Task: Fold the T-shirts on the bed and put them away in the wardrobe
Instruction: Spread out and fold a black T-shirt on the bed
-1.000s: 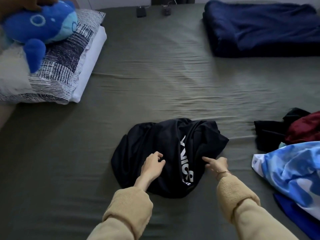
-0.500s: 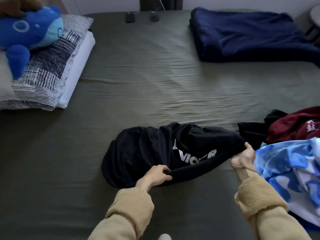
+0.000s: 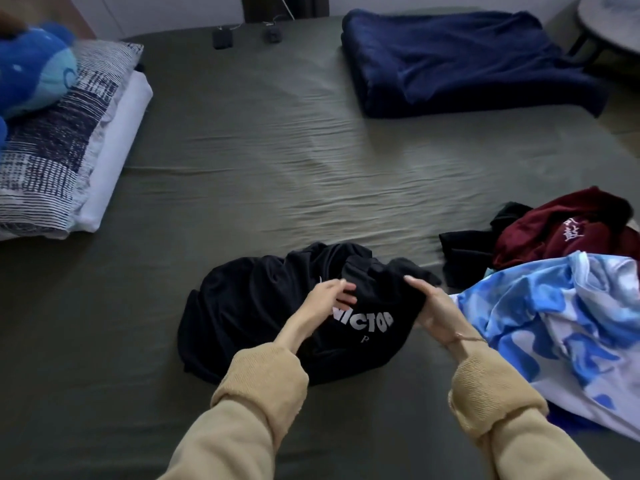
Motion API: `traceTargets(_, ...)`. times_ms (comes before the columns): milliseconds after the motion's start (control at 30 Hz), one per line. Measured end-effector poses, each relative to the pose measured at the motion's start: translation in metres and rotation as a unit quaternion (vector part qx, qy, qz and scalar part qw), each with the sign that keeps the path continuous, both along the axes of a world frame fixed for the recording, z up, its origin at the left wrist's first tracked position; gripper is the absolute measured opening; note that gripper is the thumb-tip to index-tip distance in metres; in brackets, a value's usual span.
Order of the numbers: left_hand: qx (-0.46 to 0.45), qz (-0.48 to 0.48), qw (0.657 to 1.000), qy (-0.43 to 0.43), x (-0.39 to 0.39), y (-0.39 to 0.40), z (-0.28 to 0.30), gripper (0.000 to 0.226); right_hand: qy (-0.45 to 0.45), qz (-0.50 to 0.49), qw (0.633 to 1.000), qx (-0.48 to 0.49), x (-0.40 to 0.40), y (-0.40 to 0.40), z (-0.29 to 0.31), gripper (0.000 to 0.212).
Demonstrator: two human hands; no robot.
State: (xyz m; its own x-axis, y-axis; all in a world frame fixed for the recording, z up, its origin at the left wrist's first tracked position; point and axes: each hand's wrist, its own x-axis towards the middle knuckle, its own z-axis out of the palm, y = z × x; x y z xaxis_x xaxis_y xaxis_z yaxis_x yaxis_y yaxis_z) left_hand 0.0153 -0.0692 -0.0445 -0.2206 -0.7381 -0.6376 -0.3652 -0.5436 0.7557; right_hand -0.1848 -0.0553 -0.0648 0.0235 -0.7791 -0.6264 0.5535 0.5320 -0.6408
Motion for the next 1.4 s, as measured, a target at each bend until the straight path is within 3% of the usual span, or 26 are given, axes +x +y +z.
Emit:
traceTargets(100,0.028,0.032,0.998,0.045,-0.021,-0.014,0.022,0.039,0.091,0.162,0.981,-0.06,0.014,-0.003,0.007,0.048)
traceTargets(167,-0.01,0.038,0.999,0.027,-0.029,-0.021,0.023,0.024,0.165,0.259,0.945,-0.109,0.02,-0.006,0.014,0.054)
traceTargets(267,-0.085,0.087,0.993,-0.004,-0.028,-0.028,0.019,0.01,0.246,0.29,0.909,-0.169,0.024,-0.014,0.015,0.054)
traceTargets(367,-0.1,0.162,0.98,0.064,-0.017,-0.034,0.03,0.01,0.373,0.323,0.856,-0.153,0.028,-0.014,0.006,0.054)
traceTargets(433,-0.11,0.175,0.972,0.111,-0.012,-0.038,0.048,0.019,0.435,0.398,0.8,-0.106,0.035,-0.009,-0.005,0.051)
traceTargets(500,-0.14,0.187,0.963,0.136,-0.003,-0.043,0.064,0.02,0.482,0.408,0.771,-0.085,0.047,-0.007,-0.012,0.047)
traceTargets(567,-0.162,0.226,0.946,0.164,0.009,-0.05,0.078,0.021,0.526,0.35,0.77,-0.091,0.054,-0.011,-0.007,0.041)
traceTargets(633,-0.178,0.276,0.926,0.186,0.025,-0.056,0.094,0.024,0.538,0.218,0.806,-0.118,0.056,-0.026,0.01,0.033)
traceTargets(733,-0.204,0.327,0.894,0.23,0.05,-0.063,0.128,0.022,0.446,0.018,0.869,-0.211,0.053,-0.058,0.065,0.017)
traceTargets(800,-0.225,0.351,0.865,0.279,0.065,-0.072,0.152,0.018,0.42,-0.043,0.854,-0.305,0.055,-0.083,0.114,0.029)
traceTargets(900,-0.272,0.364,0.826,0.334,0.088,-0.082,0.189,0.017,0.366,-0.116,0.811,-0.441,0.069,-0.103,0.195,0.032)
traceTargets(1000,-0.29,0.418,0.782,0.361,0.123,-0.087,0.198,0.015,0.323,-0.112,0.783,-0.52,0.098,-0.103,0.235,0.036)
traceTargets(1100,-0.243,0.511,0.758,0.326,0.166,-0.074,0.155,0.023,0.397,-0.009,0.781,-0.482,0.133,-0.101,0.2,0.042)
traceTargets(1233,-0.082,0.625,0.766,0.125,0.2,-0.024,0.073,0.04,0.462,0.231,0.764,-0.386,0.169,-0.074,0.098,0.02)
traceTargets(1333,0.085,0.627,0.774,0.005,0.209,0.023,0.017,0.042,0.461,0.412,0.727,-0.298,0.182,-0.038,0.028,0.028)
traceTargets(1400,0.151,0.592,0.791,-0.035,0.21,0.044,-0.008,0.04,0.436,0.535,0.677,-0.255,0.187,-0.021,-0.005,0.038)
